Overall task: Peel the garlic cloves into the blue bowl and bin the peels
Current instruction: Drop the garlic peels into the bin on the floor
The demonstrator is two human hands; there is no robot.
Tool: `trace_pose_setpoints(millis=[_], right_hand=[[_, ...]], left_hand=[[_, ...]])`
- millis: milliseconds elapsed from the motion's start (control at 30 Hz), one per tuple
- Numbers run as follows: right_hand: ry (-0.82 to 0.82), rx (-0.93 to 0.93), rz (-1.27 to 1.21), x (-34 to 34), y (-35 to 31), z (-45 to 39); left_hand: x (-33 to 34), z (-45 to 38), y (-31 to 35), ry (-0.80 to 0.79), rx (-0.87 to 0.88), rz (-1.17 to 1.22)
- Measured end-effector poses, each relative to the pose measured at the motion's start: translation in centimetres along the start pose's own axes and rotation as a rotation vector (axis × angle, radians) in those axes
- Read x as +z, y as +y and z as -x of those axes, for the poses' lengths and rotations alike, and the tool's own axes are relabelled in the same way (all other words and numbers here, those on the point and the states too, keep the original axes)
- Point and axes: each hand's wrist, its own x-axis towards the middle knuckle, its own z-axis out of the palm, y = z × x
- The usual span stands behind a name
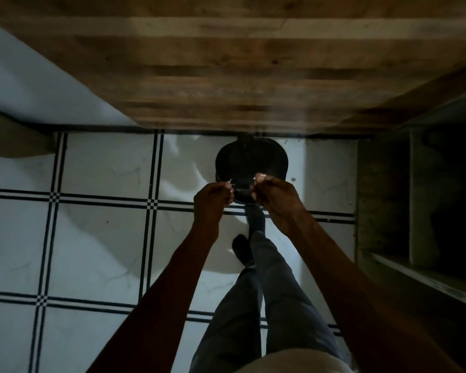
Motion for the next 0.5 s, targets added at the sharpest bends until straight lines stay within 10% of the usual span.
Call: trace_pose_setpoints(millis=[500], right_hand=[[0.123,0.124,0.087,-3.7,9.1,-18.2]], left_hand=[[6.3,-15.7,-10.3,-0.030,-0.056,0.014]])
